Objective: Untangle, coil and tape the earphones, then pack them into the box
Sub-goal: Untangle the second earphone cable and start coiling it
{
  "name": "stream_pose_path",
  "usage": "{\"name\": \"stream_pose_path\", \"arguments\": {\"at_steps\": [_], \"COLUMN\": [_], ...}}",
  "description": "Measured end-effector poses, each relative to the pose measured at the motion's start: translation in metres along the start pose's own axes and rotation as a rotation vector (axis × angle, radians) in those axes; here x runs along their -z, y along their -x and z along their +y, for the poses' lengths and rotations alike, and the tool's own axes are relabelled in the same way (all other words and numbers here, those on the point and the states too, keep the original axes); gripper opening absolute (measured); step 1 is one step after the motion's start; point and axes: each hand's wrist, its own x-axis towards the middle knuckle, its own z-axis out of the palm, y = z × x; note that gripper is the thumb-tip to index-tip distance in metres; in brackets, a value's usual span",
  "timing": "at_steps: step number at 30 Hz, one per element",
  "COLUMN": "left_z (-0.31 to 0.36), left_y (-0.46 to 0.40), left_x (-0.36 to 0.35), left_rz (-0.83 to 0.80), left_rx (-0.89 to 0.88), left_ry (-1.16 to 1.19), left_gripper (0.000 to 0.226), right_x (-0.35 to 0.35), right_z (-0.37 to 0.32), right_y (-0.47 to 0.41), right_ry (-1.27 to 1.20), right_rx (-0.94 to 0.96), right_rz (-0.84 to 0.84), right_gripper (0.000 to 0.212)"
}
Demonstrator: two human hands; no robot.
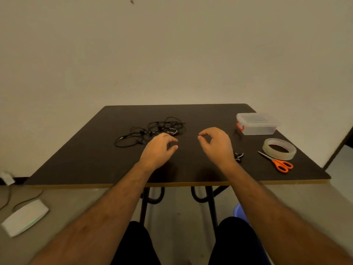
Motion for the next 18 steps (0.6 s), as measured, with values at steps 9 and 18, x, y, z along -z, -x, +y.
{"name": "stream_pose_path", "arguments": {"at_steps": [9,18], "left_z": [-0.073,-0.064], "left_y": [-0.009,-0.088], "left_x": [0.031,0.015], "left_rz": [0.030,0.144], "left_rx": [0.170,0.090], "left_ry": [-0.076,-0.010], "left_gripper": [0.029,0.025], "right_x": [-0.085,-0.116], "right_z": [-0.031,0.006], "right_y": [-0.042,-0.147], "right_ry": [0.020,0.091], "right_rx": [-0.018,-0.252], "right_rz": [-0.228,-0.174], "right_gripper": [0.022,0.029]}}
